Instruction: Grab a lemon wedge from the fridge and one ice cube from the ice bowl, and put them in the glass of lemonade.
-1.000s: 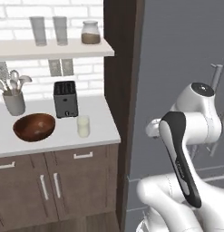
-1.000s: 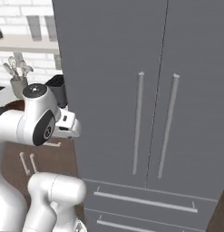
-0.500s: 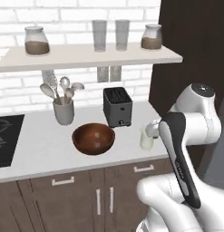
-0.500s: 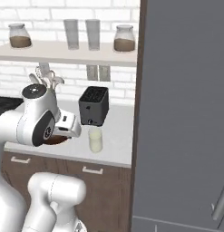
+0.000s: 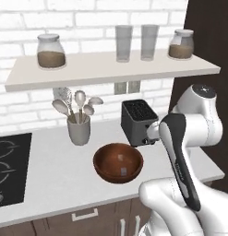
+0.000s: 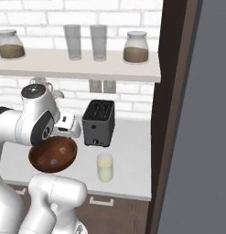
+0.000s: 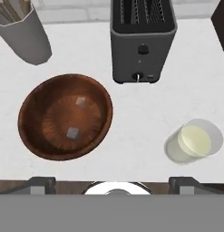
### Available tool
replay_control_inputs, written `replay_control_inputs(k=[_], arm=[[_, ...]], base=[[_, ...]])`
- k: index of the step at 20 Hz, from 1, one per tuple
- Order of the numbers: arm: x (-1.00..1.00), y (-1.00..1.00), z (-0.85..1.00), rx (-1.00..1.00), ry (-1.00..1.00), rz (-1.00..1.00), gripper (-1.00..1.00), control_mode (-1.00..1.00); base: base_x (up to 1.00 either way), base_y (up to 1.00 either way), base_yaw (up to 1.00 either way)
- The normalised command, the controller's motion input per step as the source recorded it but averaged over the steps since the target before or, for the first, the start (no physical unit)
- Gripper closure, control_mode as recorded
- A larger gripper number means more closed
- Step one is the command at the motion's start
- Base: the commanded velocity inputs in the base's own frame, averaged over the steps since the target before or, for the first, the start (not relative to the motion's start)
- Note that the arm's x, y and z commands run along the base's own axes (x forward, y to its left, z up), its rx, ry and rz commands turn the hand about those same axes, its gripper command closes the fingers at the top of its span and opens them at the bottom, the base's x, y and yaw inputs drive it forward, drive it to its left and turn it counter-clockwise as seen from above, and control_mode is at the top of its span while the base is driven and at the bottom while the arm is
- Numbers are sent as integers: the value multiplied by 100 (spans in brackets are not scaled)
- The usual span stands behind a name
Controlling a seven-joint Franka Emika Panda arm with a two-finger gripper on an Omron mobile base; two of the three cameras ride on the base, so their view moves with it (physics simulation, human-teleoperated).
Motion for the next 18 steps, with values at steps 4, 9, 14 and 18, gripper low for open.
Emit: replay_control_inputs(k=[4,9,14,18], arm=[[10,11,-3,0,-2,-4,-100,-100],[10,38,-15,0,4,-6,-100,-100],[0,42,-35,0,22,0,-100,-100],[0,47,-51,-1,29,0,-100,-100]], base=[[39,24,-13],[0,0,0],[0,0,0],[0,0,0]])
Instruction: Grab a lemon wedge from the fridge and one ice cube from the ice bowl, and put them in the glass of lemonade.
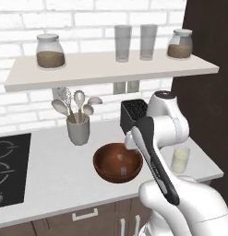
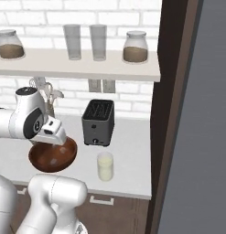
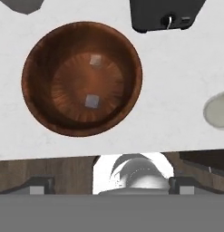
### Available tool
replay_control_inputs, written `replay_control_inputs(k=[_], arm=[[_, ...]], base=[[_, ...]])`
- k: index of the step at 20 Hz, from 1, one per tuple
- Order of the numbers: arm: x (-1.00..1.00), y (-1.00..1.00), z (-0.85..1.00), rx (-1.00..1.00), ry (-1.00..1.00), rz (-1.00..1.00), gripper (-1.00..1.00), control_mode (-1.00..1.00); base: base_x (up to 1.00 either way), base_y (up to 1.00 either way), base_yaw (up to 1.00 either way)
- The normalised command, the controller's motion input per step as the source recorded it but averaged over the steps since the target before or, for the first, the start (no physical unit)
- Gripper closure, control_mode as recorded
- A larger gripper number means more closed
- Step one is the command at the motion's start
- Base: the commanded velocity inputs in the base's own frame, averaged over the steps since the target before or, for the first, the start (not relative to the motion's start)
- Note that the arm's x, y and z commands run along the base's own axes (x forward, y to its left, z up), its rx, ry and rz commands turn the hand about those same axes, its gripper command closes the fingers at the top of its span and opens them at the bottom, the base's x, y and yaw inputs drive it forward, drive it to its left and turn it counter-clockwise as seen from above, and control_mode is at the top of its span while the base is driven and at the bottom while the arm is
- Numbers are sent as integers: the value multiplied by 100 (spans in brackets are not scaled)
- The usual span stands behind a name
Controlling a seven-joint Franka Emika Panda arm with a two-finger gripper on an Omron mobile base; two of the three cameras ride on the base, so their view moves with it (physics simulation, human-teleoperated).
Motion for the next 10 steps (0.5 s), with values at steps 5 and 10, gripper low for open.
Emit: replay_control_inputs(k=[5,10], arm=[[0,41,-53,-5,18,0,-100,-100],[3,16,-45,-3,7,0,-100,-100]], base=[[0,0,0],[0,0,0]])
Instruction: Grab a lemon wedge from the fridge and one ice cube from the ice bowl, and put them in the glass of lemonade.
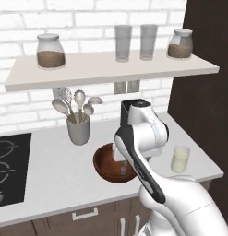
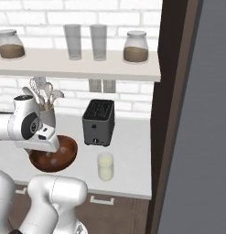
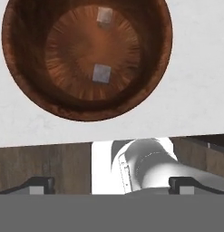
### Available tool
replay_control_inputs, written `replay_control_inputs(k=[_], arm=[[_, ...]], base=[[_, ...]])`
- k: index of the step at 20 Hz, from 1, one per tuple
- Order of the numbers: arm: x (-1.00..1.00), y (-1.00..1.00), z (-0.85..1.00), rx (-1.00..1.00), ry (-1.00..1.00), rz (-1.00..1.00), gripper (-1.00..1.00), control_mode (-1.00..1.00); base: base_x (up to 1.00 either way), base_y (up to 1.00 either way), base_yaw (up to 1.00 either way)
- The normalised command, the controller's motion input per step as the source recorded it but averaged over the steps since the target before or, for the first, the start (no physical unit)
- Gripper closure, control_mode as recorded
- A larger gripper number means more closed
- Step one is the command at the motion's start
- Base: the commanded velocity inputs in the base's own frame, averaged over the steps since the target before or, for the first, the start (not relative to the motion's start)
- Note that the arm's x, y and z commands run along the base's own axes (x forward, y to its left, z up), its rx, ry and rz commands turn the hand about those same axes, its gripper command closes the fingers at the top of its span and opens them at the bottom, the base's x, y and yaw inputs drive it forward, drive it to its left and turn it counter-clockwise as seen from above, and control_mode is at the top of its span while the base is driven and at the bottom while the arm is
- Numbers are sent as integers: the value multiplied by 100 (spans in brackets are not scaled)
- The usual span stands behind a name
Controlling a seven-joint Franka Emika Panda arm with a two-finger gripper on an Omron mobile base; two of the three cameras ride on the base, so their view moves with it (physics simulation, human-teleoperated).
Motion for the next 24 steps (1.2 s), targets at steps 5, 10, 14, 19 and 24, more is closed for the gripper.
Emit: replay_control_inputs(k=[5,10,14,19,24], arm=[[17,1,-37,0,7,0,-100,-100],[22,0,-27,0,2,0,-100,-100],[24,0,-19,0,0,0,-100,-100],[25,4,-23,0,0,0,-100,-100],[26,8,-24,0,0,0,-100,-100]], base=[[0,0,0],[0,0,0],[0,0,0],[0,0,0],[0,0,0]])
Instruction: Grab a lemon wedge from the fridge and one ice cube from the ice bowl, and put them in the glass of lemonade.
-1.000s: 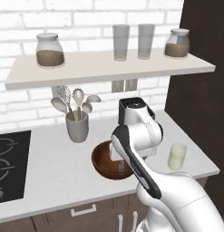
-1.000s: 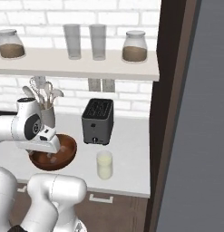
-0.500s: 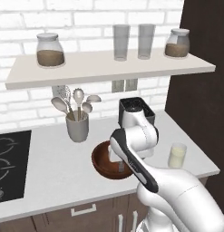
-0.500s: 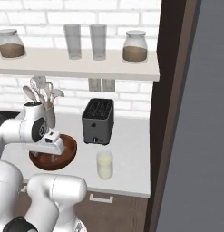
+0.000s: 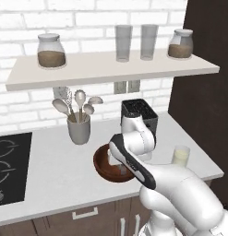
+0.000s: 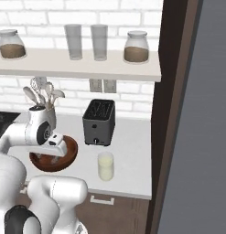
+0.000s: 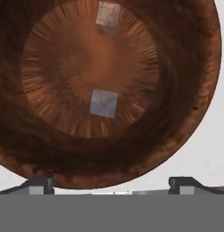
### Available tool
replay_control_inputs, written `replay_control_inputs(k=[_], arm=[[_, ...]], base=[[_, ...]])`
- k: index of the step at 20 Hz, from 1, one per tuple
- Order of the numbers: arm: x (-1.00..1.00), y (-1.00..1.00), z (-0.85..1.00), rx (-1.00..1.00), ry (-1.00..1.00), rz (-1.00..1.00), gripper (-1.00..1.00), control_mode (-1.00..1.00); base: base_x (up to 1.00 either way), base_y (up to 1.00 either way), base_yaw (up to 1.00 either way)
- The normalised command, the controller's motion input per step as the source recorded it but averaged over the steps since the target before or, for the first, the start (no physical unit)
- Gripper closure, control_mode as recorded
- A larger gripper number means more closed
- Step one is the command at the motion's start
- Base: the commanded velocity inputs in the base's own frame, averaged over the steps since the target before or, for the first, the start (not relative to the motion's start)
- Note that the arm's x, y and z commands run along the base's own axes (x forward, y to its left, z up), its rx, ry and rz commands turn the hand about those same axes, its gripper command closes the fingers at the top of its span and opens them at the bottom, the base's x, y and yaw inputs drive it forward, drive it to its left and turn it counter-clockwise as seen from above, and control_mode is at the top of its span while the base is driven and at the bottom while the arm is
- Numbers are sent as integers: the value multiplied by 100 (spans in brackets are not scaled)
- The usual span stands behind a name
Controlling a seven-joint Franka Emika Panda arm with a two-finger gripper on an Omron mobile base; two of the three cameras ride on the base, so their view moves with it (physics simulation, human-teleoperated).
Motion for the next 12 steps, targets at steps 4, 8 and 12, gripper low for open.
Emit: replay_control_inputs(k=[4,8,12], arm=[[24,5,-26,0,0,0,-100,-100],[18,3,-24,0,0,0,-100,-100],[10,3,-26,0,0,0,-100,-100]], base=[[0,0,0],[0,0,0],[0,0,0]])
